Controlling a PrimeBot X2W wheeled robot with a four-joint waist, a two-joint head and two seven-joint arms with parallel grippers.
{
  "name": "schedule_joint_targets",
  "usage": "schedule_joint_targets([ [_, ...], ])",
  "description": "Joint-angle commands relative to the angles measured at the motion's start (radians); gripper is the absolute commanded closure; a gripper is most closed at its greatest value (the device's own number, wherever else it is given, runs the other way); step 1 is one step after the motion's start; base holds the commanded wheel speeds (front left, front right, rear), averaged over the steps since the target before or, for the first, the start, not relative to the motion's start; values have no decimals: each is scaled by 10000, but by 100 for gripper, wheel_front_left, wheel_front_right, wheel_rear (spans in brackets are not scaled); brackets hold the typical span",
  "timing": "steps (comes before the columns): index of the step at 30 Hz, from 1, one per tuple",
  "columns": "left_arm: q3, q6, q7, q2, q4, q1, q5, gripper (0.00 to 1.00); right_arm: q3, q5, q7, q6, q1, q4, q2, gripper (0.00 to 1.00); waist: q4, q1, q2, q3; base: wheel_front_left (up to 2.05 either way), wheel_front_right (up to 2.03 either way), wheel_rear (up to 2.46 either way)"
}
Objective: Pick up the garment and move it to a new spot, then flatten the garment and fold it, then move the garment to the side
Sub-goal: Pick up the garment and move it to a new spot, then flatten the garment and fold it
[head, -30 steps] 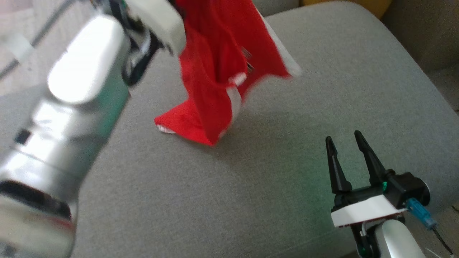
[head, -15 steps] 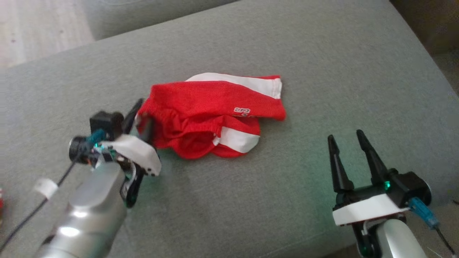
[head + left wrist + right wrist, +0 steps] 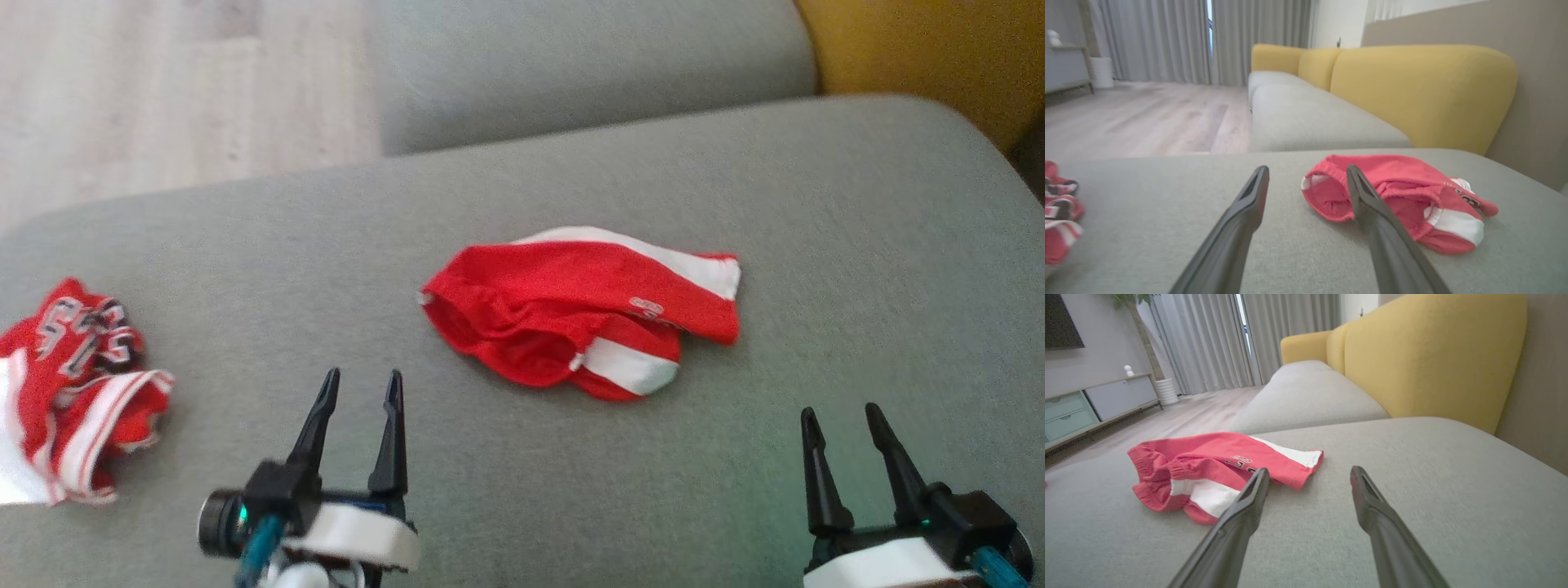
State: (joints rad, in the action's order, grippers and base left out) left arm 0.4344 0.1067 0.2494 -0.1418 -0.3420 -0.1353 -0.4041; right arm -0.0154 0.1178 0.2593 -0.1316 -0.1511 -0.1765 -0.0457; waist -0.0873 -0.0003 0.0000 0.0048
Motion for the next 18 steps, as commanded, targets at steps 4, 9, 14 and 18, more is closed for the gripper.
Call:
schedule_joint_targets([
  [4, -978, 137, 122, 388, 1691, 804, 979, 0, -191, 45, 24, 9, -24, 534, -45, 0, 973, 3, 0, -1060, 0, 0, 0],
  [9, -1376, 63, 123, 761, 2938, 2224, 1685, 0, -213, 121, 24, 9, -439, 772, -45, 0, 1118, 3, 0, -1408, 0, 0, 0],
  [14, -1431, -3, 123, 880, 3185, 3107, 2185, 0, -291, 239, 24, 9, -848, 903, -45, 0, 1194, 3, 0, -1537, 0, 0, 0],
  [18, -1388, -161, 123, 906, 3155, 3361, 2362, 0, -328, 301, 24, 9, -1075, 895, -45, 0, 1275, 3, 0, -1567, 0, 0, 0],
])
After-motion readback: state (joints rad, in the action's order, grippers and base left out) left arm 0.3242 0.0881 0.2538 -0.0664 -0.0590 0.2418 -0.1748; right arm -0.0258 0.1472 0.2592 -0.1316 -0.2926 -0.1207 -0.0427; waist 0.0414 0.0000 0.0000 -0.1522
